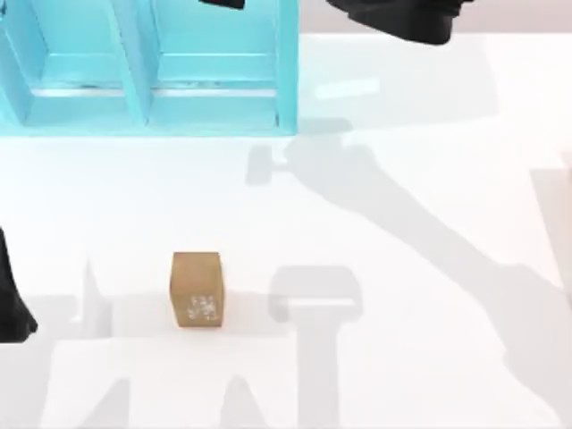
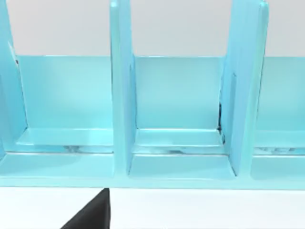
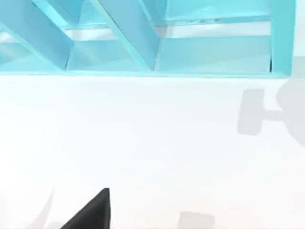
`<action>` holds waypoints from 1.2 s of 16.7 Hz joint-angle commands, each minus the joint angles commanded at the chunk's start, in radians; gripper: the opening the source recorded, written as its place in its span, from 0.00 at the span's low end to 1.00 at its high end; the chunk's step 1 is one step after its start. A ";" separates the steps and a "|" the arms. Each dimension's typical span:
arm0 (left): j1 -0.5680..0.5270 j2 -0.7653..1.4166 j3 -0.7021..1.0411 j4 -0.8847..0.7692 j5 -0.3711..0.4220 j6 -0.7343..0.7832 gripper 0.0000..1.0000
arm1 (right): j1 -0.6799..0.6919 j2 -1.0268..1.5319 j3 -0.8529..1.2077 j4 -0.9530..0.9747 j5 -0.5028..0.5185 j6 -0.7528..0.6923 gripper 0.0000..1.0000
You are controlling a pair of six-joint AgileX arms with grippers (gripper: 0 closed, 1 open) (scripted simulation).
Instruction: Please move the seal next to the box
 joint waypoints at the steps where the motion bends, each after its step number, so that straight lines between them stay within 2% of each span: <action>1: 0.000 0.000 0.000 0.000 0.000 0.000 1.00 | 0.014 0.047 0.037 -0.030 0.000 0.016 1.00; 13: 0.000 0.000 0.000 0.000 0.000 0.000 1.00 | 0.155 0.554 0.468 -0.356 -0.026 0.228 1.00; 20: 0.000 0.000 0.000 0.000 0.000 0.000 1.00 | 0.181 0.764 0.600 -0.504 -0.071 0.320 1.00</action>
